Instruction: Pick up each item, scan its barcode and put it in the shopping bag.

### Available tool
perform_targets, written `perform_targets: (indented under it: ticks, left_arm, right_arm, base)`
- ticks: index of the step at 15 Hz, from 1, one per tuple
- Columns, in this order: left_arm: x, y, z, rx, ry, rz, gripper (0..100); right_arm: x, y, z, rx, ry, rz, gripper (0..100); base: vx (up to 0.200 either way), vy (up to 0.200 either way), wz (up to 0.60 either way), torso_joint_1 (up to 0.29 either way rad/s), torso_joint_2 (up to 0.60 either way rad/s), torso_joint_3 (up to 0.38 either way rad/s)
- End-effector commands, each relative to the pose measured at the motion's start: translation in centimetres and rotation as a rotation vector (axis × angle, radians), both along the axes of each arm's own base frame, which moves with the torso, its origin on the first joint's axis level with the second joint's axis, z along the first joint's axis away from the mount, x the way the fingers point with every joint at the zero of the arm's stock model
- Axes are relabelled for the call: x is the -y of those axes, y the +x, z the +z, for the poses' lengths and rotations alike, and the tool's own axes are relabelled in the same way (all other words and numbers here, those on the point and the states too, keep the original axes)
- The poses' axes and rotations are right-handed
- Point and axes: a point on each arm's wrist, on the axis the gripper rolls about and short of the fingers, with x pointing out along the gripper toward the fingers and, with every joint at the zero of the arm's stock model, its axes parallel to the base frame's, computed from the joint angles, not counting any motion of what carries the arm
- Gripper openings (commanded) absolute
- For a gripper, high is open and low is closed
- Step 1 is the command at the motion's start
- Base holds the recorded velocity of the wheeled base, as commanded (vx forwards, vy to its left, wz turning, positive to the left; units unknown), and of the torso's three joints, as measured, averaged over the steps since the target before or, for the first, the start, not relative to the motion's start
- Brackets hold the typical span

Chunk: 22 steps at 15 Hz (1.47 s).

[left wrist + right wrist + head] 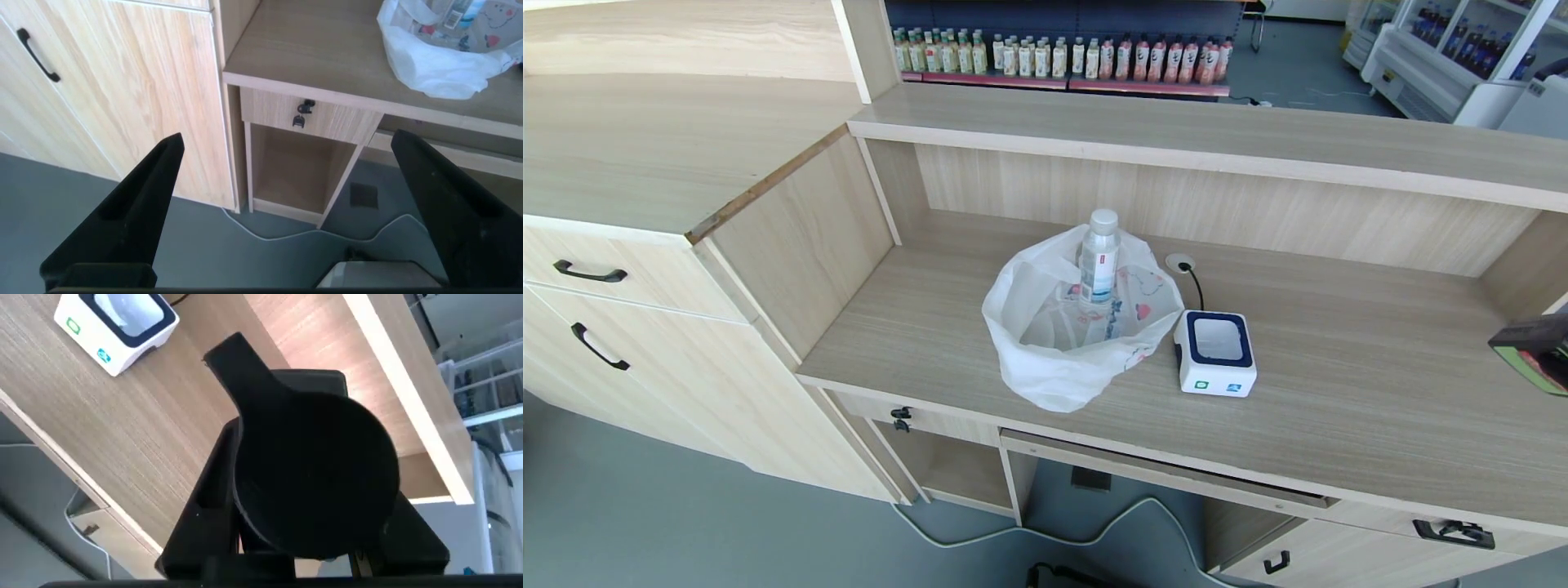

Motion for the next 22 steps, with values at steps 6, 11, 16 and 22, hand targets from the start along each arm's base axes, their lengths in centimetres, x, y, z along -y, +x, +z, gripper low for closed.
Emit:
perform_targets:
  ticks: [6, 11, 16, 22]
  left_arm:
    - [0.0, 0.0, 0.0, 0.000, -0.001, 0.000, 100]
    - [0.0, 0.0, 0.0, 0.002, -0.001, 0.000, 100]
    - [0.0, 0.0, 0.0, 0.002, -0.001, 0.000, 100]
    - [0.0, 0.0, 0.0, 0.000, -0.001, 0.000, 100]
  right_arm:
    - [-0.1, 7.3, 1.3, -0.199, 0.723, 0.068, 0]
    - [0.0, 15.1, 0.5, -0.322, 1.331, -0.022, 0]
    - [0.0, 17.5, -2.8, -0.445, 1.378, -0.125, 0]
    - [-0.5, 19.2, -4.4, -0.468, 1.374, -0.179, 0]
  base:
    - [0.000, 0.000, 0.20, 0.002, 0.00, 0.001]
    - [0.000, 0.000, 0.00, 0.000, 0.00, 0.000]
    - [0.000, 0.000, 0.00, 0.000, 0.00, 0.000]
    - [0.000, 0.000, 0.00, 0.000, 0.00, 0.000]
